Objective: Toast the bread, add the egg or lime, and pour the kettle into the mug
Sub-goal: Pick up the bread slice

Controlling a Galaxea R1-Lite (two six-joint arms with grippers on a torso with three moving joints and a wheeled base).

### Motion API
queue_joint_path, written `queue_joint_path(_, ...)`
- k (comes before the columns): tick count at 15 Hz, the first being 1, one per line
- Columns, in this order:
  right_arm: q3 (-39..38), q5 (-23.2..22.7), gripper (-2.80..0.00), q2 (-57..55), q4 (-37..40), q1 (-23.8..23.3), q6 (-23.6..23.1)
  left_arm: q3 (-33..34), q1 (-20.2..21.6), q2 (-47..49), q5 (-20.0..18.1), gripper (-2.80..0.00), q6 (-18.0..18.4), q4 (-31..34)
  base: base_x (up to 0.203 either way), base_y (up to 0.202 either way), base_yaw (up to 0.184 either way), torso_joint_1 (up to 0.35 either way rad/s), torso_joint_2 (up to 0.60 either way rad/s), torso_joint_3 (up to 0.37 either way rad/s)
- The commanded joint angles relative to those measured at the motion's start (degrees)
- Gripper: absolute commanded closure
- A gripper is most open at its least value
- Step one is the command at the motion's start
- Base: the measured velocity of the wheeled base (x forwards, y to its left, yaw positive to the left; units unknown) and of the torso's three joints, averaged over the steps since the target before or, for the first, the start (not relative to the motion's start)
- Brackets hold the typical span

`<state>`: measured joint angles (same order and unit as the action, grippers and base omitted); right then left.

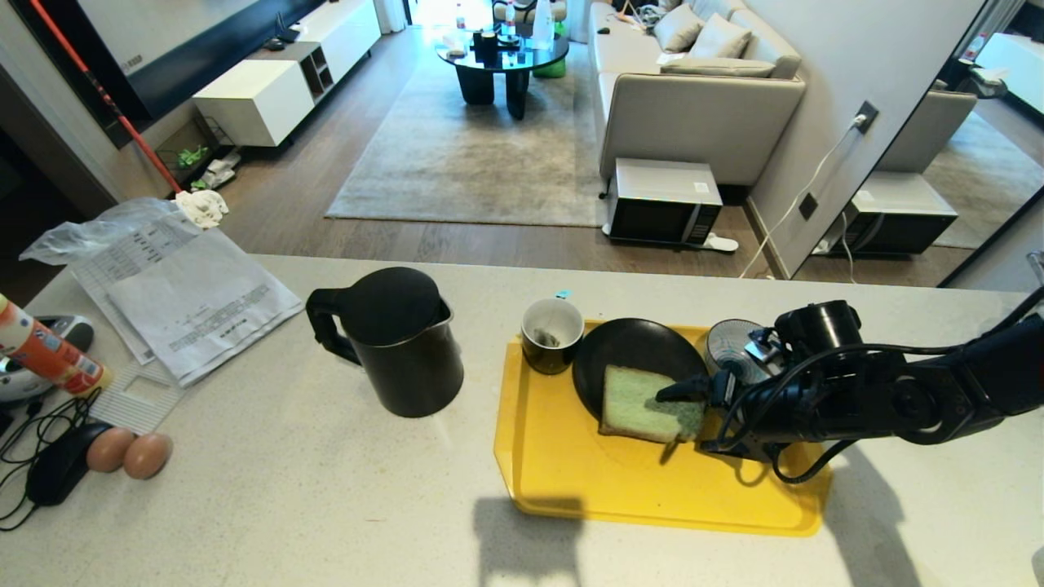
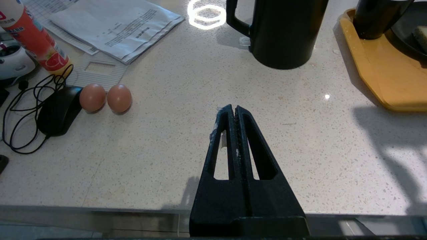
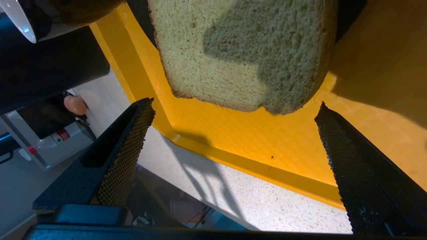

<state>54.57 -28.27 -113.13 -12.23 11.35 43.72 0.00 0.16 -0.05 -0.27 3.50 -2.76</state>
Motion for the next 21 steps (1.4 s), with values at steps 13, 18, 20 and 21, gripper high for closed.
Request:
queue_joint_path(13,3.0,1.91,-2.8,-3.5,0.01,0.08,0.14,0.97,0.02,-0.13,0.0,0.0,0.02,-0.06,0.0,0.0,0.0,0.0,0.0,0.0)
queue_joint_path(18,3.76,1.98,-2.8,-3.5,0.1,0.52,0.14,0.97,0.02,-0.13,0.0,0.0,0.02,-0.06,0.0,0.0,0.0,0.0,0.0,0.0)
queue_joint_path(20,3.96,2.0,-2.8,-3.68,0.1,0.6,0.23,0.97,0.02,-0.13,0.0,0.0,0.02,-0.06,0.0,0.0,0.0,0.0,0.0,0.0)
queue_joint_path(21,3.96,2.0,-2.8,-3.76,0.1,0.6,0.14,0.97,0.02,-0.13,0.0,0.0,0.02,-0.06,0.0,0.0,0.0,0.0,0.0,0.0)
